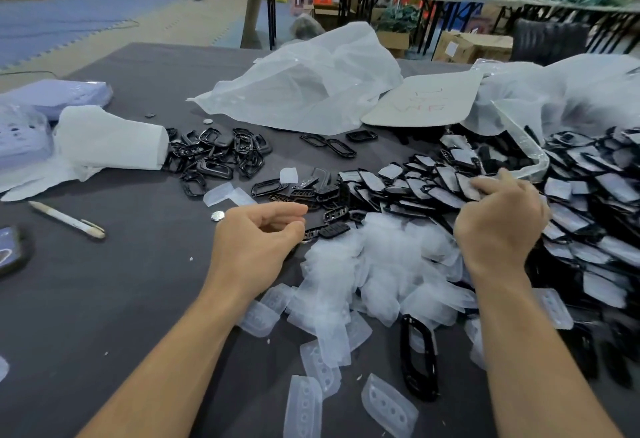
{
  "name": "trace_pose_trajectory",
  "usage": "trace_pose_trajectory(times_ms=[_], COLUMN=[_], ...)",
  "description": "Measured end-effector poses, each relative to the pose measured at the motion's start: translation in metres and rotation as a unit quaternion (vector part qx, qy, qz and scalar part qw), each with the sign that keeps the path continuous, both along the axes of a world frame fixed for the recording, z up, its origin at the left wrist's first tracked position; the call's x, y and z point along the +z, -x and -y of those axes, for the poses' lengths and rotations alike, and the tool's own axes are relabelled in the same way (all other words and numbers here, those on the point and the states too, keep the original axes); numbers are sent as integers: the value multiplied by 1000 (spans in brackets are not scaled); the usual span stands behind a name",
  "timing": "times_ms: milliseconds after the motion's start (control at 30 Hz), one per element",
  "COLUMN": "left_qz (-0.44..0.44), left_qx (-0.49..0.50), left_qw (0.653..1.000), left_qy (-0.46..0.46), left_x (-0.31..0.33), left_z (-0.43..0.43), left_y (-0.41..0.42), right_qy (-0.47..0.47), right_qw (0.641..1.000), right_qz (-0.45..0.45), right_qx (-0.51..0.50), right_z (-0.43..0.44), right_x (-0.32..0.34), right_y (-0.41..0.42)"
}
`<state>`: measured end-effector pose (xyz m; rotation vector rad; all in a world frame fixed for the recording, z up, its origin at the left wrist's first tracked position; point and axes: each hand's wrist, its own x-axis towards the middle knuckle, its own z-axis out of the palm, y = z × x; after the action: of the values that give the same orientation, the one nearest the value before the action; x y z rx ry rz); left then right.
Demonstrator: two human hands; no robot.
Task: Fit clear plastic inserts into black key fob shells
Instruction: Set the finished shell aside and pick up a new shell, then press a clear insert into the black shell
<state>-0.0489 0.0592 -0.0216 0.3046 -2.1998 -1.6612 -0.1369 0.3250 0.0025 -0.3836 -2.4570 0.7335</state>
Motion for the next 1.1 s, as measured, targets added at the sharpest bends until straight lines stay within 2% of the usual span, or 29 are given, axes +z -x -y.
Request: trace_pose_trajectory(times_ms=[100,167,267,367,500,667,800,867,933,1000,1100], left_qz=[11,22,42,50,75,80,130,192,238,220,149], left_qx=[32,54,48,14,-10,6,52,30,-8,11,99], left_qw=[999,997,989,980,970,951,903,876,864,860,867], left_qy=[27,55,132,193,233,297,405,441,444,461,464], left_x=[0,1,5,6,2,7,16,16,14,11,9], left_z=[3,7,13,19,23,31,57,70,75,77,80], left_y=[2,3,6,18,53,98,127,136,138,140,139], right_qy=[6,11,-1,-37,-92,-188,-143,-107,-60,-17,20], right_qw=[997,989,965,943,933,911,924,935,945,953,960], right_qz=[-48,-54,29,108,123,124,118,120,109,79,20], right_qx=[53,140,261,313,325,346,333,317,301,292,279], right_z=[18,37,67,86,99,100,101,103,102,99,97], right_x=[8,12,11,-2,-15,-24,-23,-23,-24,-23,-19], right_y=[-7,-13,-23,-28,-28,-27,-26,-26,-27,-28,-31])
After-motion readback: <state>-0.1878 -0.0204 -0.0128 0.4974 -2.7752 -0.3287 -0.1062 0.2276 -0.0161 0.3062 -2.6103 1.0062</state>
